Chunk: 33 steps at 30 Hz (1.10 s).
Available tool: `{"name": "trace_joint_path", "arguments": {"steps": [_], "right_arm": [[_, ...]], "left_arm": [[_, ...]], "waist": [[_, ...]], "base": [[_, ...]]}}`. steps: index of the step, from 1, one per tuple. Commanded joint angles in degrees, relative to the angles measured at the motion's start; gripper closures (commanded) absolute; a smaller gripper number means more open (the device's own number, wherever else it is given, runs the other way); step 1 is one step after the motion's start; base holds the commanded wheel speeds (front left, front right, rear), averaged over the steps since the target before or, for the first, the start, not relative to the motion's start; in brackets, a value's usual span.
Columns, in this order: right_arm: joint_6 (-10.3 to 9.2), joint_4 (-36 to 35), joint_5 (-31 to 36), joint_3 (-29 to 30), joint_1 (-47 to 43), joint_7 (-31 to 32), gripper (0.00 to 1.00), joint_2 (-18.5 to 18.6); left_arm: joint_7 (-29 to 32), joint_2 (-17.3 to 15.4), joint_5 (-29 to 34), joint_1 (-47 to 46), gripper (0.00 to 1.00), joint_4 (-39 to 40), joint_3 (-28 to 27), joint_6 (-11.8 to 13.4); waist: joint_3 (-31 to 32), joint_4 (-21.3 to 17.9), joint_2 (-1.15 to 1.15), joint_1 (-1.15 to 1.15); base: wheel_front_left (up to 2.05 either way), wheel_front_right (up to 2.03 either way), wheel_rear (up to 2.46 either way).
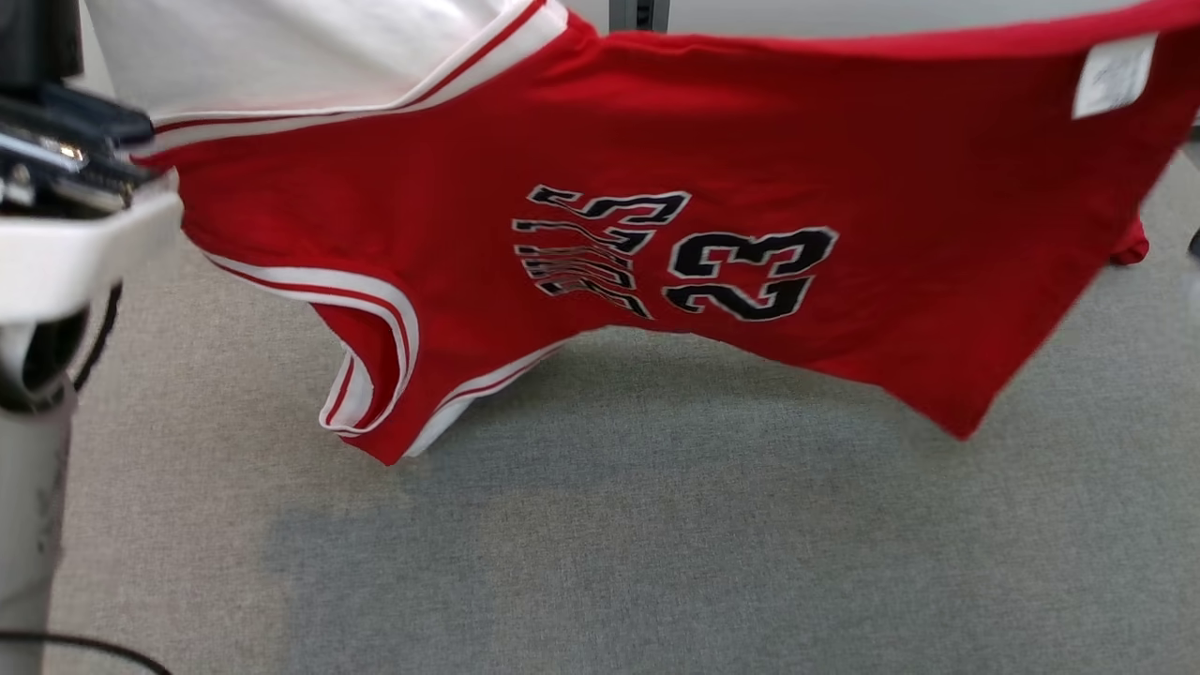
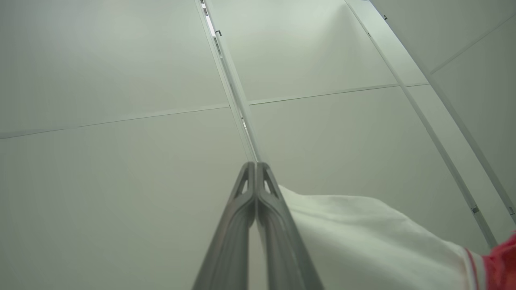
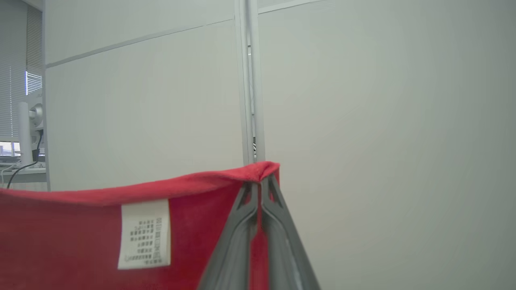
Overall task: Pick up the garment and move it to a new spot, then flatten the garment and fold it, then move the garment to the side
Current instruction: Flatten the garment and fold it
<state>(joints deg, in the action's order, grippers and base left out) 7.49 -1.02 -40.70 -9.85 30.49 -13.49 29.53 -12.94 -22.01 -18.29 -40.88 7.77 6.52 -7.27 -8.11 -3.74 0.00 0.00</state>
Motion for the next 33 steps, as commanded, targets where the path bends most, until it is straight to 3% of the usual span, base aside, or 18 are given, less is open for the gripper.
{"name": "trace_joint_path", "arguments": {"steps": [1, 5, 10, 16, 19, 23, 27, 33], "right_arm": [[0.01, 0.8, -0.1, 0.0, 2.1, 0.9, 1.00, 0.5], [0.01, 5.4, 0.9, -2.0, 10.7, 4.2, 1.00, 0.2], [0.01, 14.9, 3.7, -7.5, 24.4, 6.3, 1.00, -2.5], [0.01, 29.4, 6.5, -12.3, 43.4, 3.1, 1.00, -8.1], [0.00, 37.0, 7.8, -13.3, 52.5, 0.5, 1.00, -10.8], [0.00, 44.6, 10.4, -12.1, 61.9, -1.6, 1.00, -13.2], [0.00, 43.6, 14.8, -8.1, 66.1, -1.8, 1.00, -14.1], [0.01, 44.3, 17.4, -8.2, 63.0, -1.8, 1.00, -14.0]], "left_arm": [[0.6, -0.7, -1.3, -2.1, 1.00, -1.2, 0.6, -0.2], [1.7, -3.0, -4.1, -9.3, 1.00, -7.3, 4.7, -0.2], [0.3, -4.8, -2.8, -21.3, 1.00, -19.7, 9.4, -0.2], [-1.9, -3.9, 2.3, -38.4, 1.00, -34.6, 11.0, 0.1], [-2.2, -3.5, 5.1, -46.7, 1.00, -39.2, 10.2, 1.5], [-2.2, -3.2, 8.9, -54.4, 1.00, -38.4, 8.6, 2.2], [-2.2, -2.5, 11.3, -59.3, 1.00, -33.6, 6.6, 2.5], [-2.2, -0.4, 12.1, -53.3, 1.00, -25.1, 4.7, 1.0]], "waist": [[-0.5, 0.0, 0.00, 0.00], [-2.8, 0.0, 0.00, 0.00], [-7.9, 0.1, 0.00, 0.00], [-16.7, -0.2, 0.00, 0.00], [-21.2, -0.9, 0.00, 0.00], [-26.2, -1.7, 0.00, 0.00], [-30.7, -1.5, 0.00, 0.00], [-34.9, 0.5, 0.00, 0.00]], "base": [[0.00, 0.00, 0.00], [0.00, 0.00, 0.00], [0.00, 0.00, 0.00], [0.00, 0.00, 0.00], [0.00, 0.00, 0.00], [0.00, 0.00, 0.00], [0.00, 0.00, 0.00], [0.00, 0.00, 0.00]]}}
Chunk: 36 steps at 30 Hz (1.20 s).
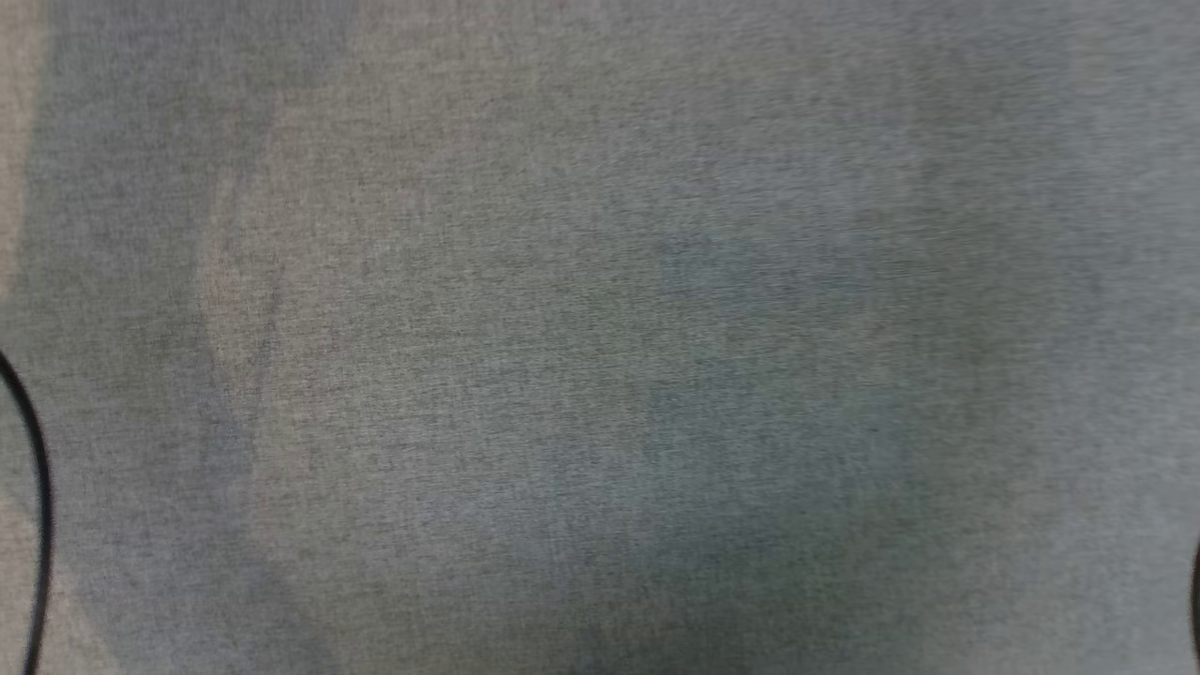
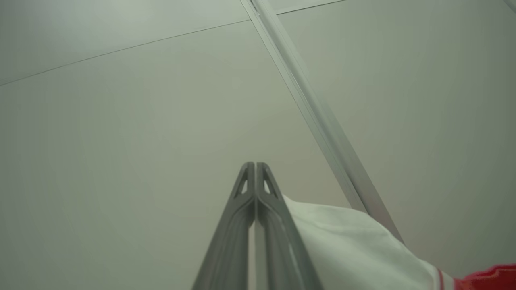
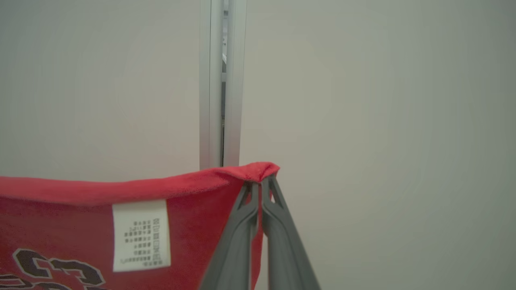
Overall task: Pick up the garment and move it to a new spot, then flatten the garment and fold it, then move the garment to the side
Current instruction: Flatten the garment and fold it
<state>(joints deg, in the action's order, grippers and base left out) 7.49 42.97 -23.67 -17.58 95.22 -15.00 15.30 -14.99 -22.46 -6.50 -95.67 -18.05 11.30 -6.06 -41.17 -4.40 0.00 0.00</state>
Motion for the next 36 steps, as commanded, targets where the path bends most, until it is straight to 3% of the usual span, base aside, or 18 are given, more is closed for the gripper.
{"name": "trace_joint_path", "arguments": {"steps": [1, 10, 22, 30, 36], "right_arm": [[0.01, 0.3, 0.4, -0.5, -1.8, -0.3, 1.00, 0.2], [0.00, -3.9, -2.1, -3.9, -16.5, -0.3, 1.00, 4.3], [0.00, -19.3, -7.5, 0.2, -47.4, -0.3, 1.00, 9.1], [0.00, -26.3, -7.7, 5.5, -66.6, -0.3, 1.00, 7.7], [0.00, -31.1, -5.7, 11.1, -80.0, -0.3, 1.00, 5.8]], "left_arm": [[-0.2, 0.1, 0.3, 1.5, 1.00, 0.7, -0.1, -0.2], [-0.2, 1.8, -3.4, 23.5, 1.00, 16.9, 0.4, -1.4], [-0.2, 0.1, -11.7, 60.4, 1.00, 33.6, -2.7, -1.4], [-0.2, 1.4, -13.7, 80.3, 1.00, 39.7, -2.1, -1.4], [-0.2, 3.2, -10.2, 92.1, 1.00, 42.0, -1.8, -1.4]], "waist": [[-1.8, 1.1, 0.00, 0.00], [2.1, 3.0, 0.00, 0.00], [15.1, 3.0, 0.00, 0.00], [21.7, 2.4, 0.00, 0.00], [25.8, 2.2, 0.00, 0.00]], "base": [[0.00, 0.00, 0.00], [0.00, 0.00, 0.00], [0.00, 0.00, 0.00], [0.00, 0.00, 0.00], [0.00, 0.00, 0.00]]}}
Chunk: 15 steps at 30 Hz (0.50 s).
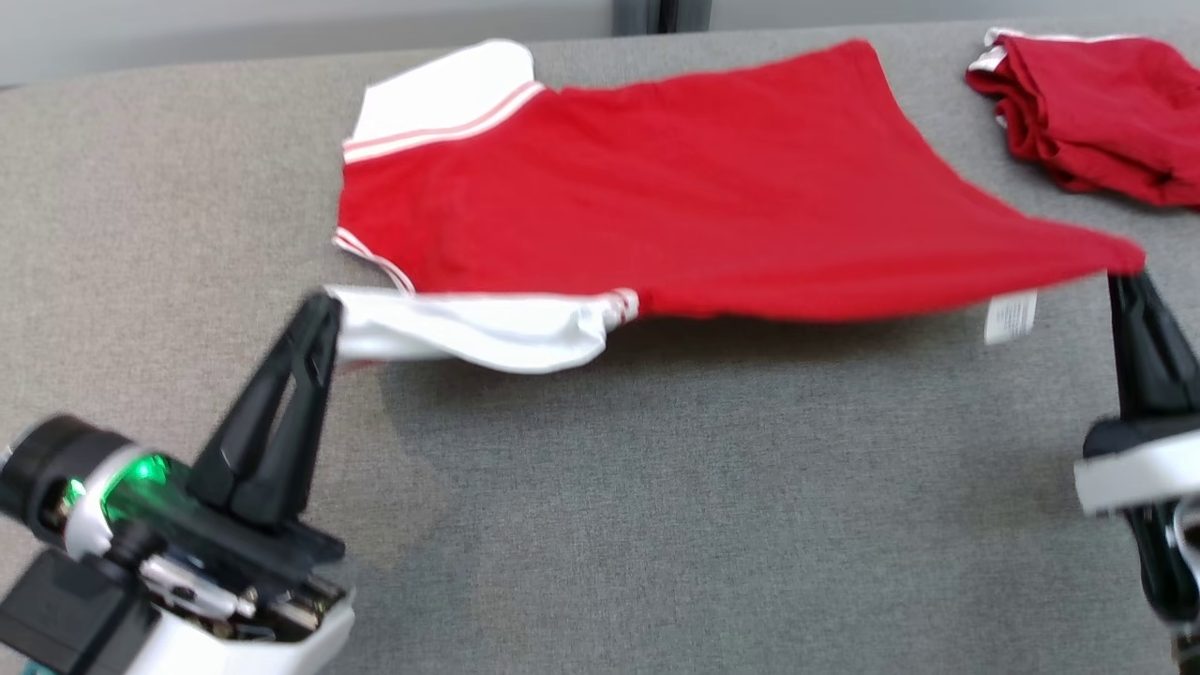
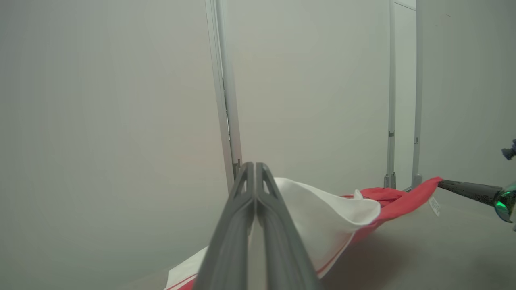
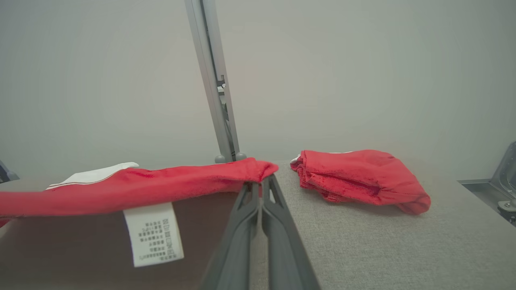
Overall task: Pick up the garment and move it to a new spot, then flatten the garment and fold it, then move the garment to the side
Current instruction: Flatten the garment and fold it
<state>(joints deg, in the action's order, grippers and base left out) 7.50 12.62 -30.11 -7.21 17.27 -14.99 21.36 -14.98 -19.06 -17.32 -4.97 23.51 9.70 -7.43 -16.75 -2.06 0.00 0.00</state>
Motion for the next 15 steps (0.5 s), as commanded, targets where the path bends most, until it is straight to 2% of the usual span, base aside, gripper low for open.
{"name": "trace_joint_path", "arguments": {"steps": [1, 10, 15], "right_arm": [[-0.01, -1.6, 1.1, 1.3, -4.0, -0.3, 1.00, -0.4], [-0.01, -6.1, 2.9, 5.2, -14.9, -0.3, 1.00, -0.7], [-0.01, -7.9, 4.0, 6.4, -19.3, -0.3, 1.00, -0.1]], "left_arm": [[-0.2, 0.7, 0.4, 2.8, 1.00, 0.8, -0.2, 0.0], [-0.2, 2.1, 0.4, 13.8, 1.00, 3.4, 1.3, 0.0], [-0.2, 0.6, -0.3, 17.6, 1.00, 4.9, 3.4, 0.0]], "waist": [[1.8, -0.1, 0.00, 0.00], [2.9, -0.1, 0.00, 0.00], [2.1, 0.4, 0.00, 0.00]], "base": [[0.00, 0.00, 0.00], [0.00, 0.00, 0.00], [0.00, 0.00, 0.00]]}}
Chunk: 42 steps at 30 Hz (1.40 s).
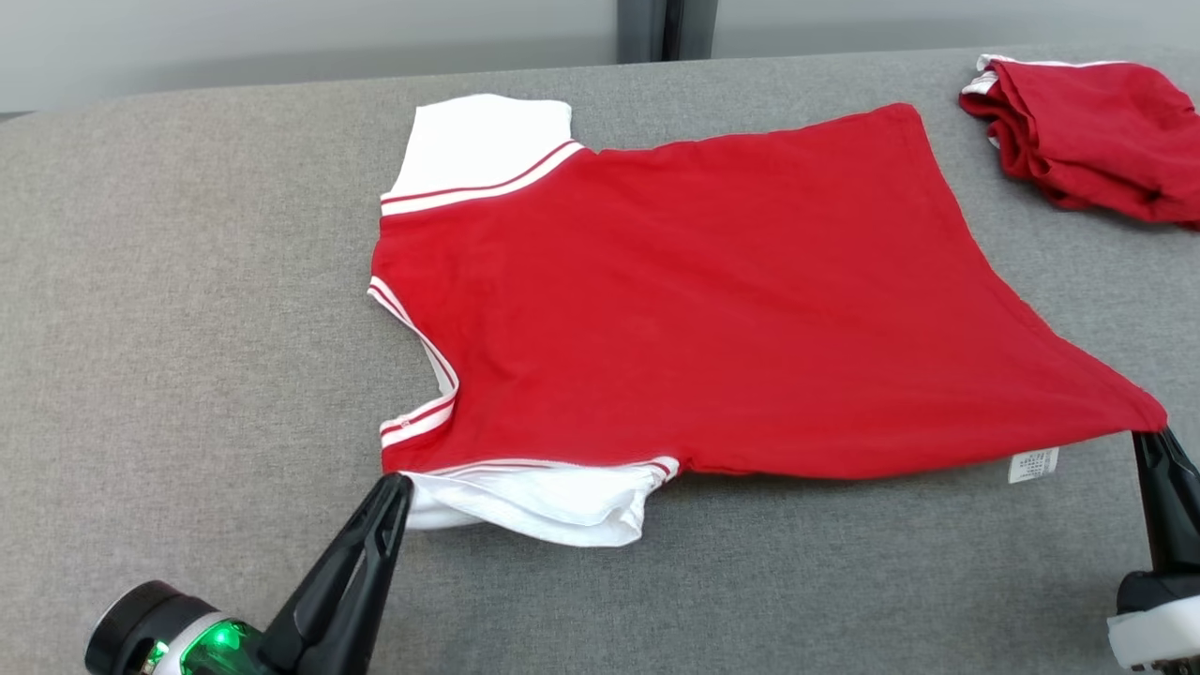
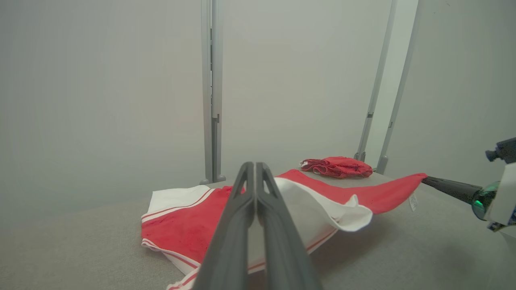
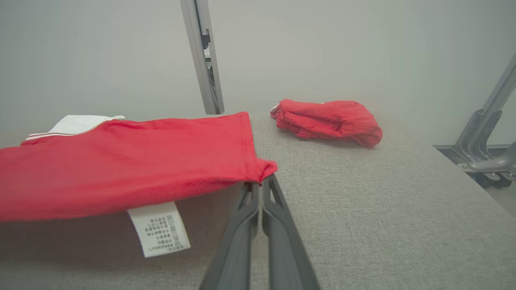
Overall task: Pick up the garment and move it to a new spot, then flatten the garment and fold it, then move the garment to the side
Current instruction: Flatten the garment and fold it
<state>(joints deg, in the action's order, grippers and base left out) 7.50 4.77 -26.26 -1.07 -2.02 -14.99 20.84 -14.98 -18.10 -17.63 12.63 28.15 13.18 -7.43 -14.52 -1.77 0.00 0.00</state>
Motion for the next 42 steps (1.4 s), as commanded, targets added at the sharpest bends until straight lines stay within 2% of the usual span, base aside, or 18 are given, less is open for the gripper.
{"name": "trace_joint_path", "arguments": {"steps": [1, 5, 11, 19, 28, 35, 42], "right_arm": [[-0.01, -0.4, 0.1, 0.5, -0.4, -0.3, 1.00, 0.1], [-0.01, 1.2, 0.2, 0.1, 0.9, -0.3, 1.00, -0.5], [-0.01, 7.6, -0.9, -3.8, 6.7, -0.3, 1.00, -0.2], [-0.01, 15.9, -2.6, -5.9, 13.5, -0.3, 1.00, 0.1], [-0.01, 23.1, -3.0, -8.1, 21.3, -0.3, 1.00, -1.6], [-0.01, 27.2, -3.1, -9.7, 25.1, -0.3, 1.00, -1.5], [-0.01, 29.3, -3.3, -10.7, 26.5, -0.3, 1.00, -1.4]], "left_arm": [[-0.2, -0.4, 0.0, 0.2, 1.00, 0.3, 0.2, 0.0], [-0.2, 0.6, 0.5, -2.8, 1.00, -1.9, 0.7, 0.0], [-0.2, 2.1, 1.5, -10.6, 1.00, -9.7, 2.5, 0.0], [-0.2, 2.8, 4.2, -19.4, 1.00, -20.0, 3.9, 0.0], [-0.2, 2.6, 6.4, -28.1, 1.00, -30.1, 6.4, 0.0], [-0.2, 3.8, 10.2, -32.0, 1.00, -34.2, 3.7, 0.0], [-0.2, 4.2, 10.7, -34.1, 1.00, -40.0, 5.0, 0.0]], "waist": [[-0.4, 0.2, 0.00, 0.00], [-1.2, 0.5, 0.00, 0.00], [-2.2, 1.0, 0.00, 0.00], [-2.9, 1.5, 0.00, 0.00], [-4.8, 1.6, 0.00, 0.00], [-5.9, 1.9, 0.00, 0.00], [-6.1, 1.9, 0.00, 0.00]], "base": [[0.00, 0.00, 0.00], [0.00, 0.00, 0.00], [0.00, 0.00, 0.00], [0.00, 0.00, 0.00], [0.00, 0.00, 0.00], [0.00, 0.00, 0.00], [0.00, 0.00, 0.00]]}}
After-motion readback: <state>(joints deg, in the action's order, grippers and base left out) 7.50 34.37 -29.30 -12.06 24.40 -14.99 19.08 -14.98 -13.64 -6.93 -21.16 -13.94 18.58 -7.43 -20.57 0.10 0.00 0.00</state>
